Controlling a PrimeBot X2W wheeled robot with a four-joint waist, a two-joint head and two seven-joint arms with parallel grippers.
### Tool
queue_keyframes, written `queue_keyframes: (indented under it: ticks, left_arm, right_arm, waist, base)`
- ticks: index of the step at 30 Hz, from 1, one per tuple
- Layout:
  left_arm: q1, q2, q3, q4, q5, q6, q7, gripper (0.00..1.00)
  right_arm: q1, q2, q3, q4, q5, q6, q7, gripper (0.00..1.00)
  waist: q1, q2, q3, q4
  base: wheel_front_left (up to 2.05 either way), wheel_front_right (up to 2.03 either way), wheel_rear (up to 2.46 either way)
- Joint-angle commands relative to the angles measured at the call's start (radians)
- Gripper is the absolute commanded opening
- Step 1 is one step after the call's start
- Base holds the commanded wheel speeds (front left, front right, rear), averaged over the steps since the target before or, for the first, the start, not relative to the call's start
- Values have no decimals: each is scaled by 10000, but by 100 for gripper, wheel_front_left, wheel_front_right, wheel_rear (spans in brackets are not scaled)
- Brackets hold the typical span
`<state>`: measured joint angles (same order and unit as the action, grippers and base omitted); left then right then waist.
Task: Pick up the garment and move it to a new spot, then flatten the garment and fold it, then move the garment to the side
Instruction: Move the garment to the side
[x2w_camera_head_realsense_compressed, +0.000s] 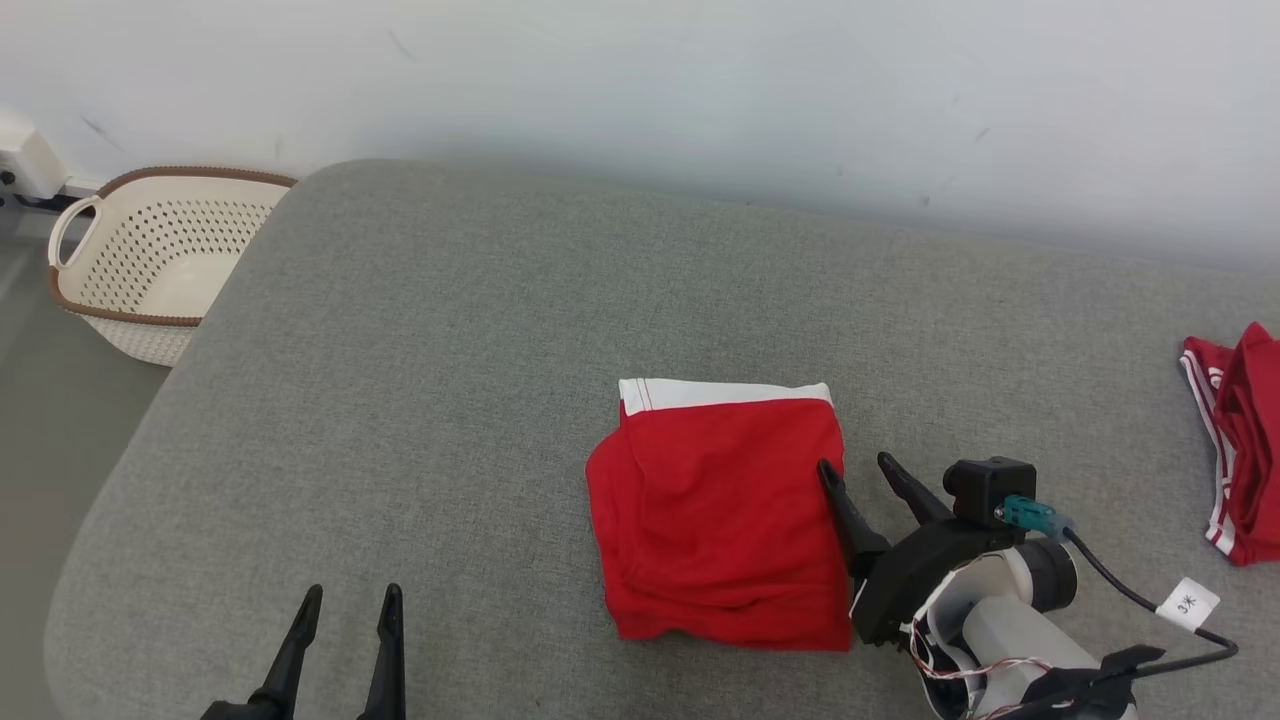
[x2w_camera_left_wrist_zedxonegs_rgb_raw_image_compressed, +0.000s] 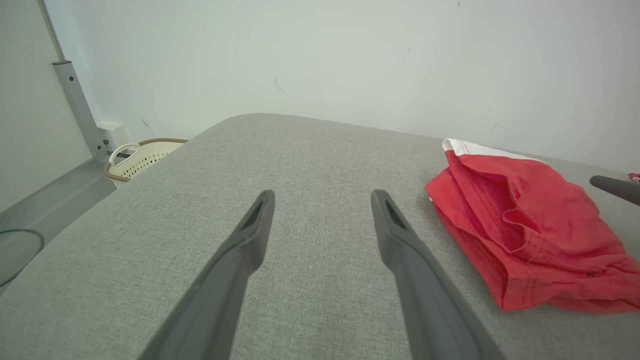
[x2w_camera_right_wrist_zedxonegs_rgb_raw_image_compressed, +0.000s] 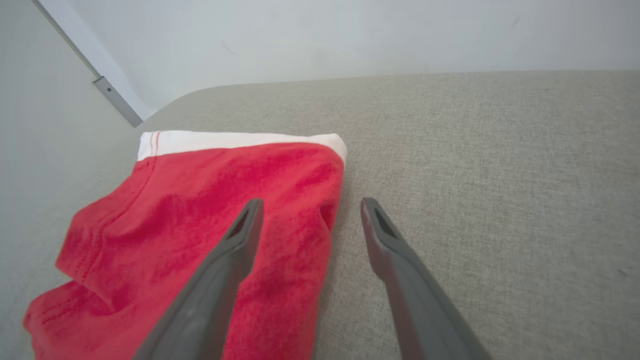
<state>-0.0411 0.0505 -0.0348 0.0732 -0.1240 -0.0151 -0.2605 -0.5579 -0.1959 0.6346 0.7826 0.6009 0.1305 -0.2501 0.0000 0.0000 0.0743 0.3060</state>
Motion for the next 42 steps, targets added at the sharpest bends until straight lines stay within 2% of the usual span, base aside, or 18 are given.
queue_keyframes:
  ticks: [1, 9, 17, 18, 19, 20, 31, 42]
  left_arm:
    - [68, 2, 0, -24, 35, 8, -34, 100]
    - [-70, 2, -5, 1, -2, -27, -34, 100]
    - [-106, 2, 54, 32, -21, -23, -34, 100]
    - [-107, 2, 47, 34, -24, -5, -34, 100]
    - [-110, 2, 39, 33, -34, 10, -34, 100]
    - [-128, 2, 30, 45, -47, 18, -34, 100]
    - [-55, 2, 82, 55, -28, 56, -34, 100]
    - [33, 2, 219, -78, 164, -69, -34, 100]
  right_arm:
    - [-194, -31, 121, 152, 149, 4, 63, 100]
    - [-545, -30, 705, 889, 1348, 4, 713, 100]
    - [-555, -21, 1392, 1065, 2581, 4, 1188, 100]
    - [-568, -34, 1513, 1059, 2682, 4, 1239, 93]
    - [-582, -54, 1611, 1054, 2782, 4, 1261, 78]
    - [-635, -86, 1824, 981, 2944, 4, 1186, 0]
    - [-1209, -354, 2719, 890, 3375, 4, 333, 0]
    - [-1845, -800, 3439, 824, 3547, 4, 10, 0]
  waist:
    - [0, 0, 48, 34]
    - [0, 0, 266, 188]
    - [0, 0, 322, 252]
    - [0, 0, 323, 246]
    - [0, 0, 326, 237]
    - [0, 0, 331, 224]
    - [0, 0, 238, 32]
    - [0, 0, 185, -1076]
  base:
    - [0, 0, 0]
    - [0, 0, 0]
    - [0, 0, 0]
    - [0, 0, 0]
    - [0, 0, 0]
    - [0, 0, 0]
    - [0, 0, 0]
    - [0, 0, 0]
